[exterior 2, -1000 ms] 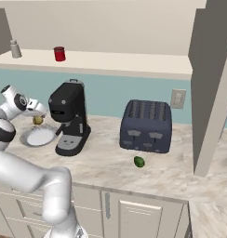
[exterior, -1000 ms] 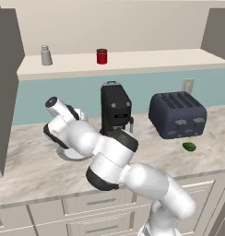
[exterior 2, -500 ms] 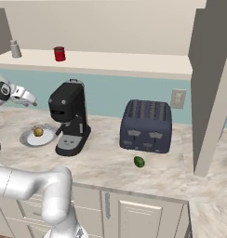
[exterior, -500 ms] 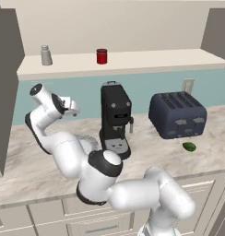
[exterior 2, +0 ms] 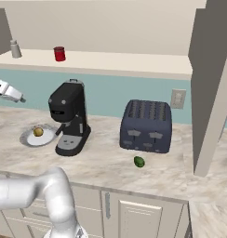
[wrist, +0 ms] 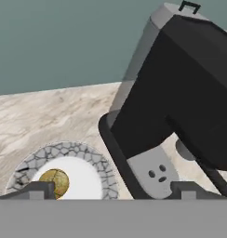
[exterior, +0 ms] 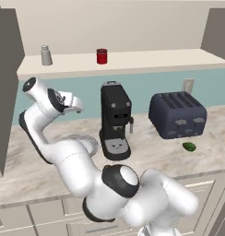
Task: Pick the avocado and bread from the counter and place them on the plate. Then pick the jam from the cabinet and place it next to the plate. Lastly close the cabinet door.
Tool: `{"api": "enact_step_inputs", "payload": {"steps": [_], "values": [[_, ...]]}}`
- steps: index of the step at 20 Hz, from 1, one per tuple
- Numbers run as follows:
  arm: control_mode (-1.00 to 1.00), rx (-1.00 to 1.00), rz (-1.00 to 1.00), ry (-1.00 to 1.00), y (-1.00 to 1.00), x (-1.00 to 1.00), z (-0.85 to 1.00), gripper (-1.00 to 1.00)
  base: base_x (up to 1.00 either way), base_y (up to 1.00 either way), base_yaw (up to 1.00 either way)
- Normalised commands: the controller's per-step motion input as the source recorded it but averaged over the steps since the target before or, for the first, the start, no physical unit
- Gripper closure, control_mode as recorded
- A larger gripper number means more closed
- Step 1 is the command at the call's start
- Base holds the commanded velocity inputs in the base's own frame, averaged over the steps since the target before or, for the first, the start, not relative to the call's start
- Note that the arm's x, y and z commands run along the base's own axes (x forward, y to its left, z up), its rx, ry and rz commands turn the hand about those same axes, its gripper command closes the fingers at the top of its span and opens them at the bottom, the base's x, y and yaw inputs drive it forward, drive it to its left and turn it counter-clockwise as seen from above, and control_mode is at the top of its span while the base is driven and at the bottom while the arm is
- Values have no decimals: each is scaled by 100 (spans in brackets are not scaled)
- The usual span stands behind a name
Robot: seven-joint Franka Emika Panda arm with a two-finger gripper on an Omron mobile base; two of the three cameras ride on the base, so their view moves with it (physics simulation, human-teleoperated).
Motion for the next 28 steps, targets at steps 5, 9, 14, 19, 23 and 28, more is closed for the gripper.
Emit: {"api": "enact_step_inputs", "payload": {"steps": [5,9,14,19,23,28], "values": [[-100,0,2,-29,-99,-100,-10,-100,0,0,0],[-100,9,0,-29,-100,-100,-8,-100,0,0,0],[-100,21,-2,-7,-100,-59,40,-100,0,0,0],[-100,27,-4,-1,-100,-27,59,-100,0,0,0],[-100,31,-5,0,-100,-19,56,-100,0,0,0],[-100,27,-5,3,-100,-30,16,-100,0,0,0]]}}
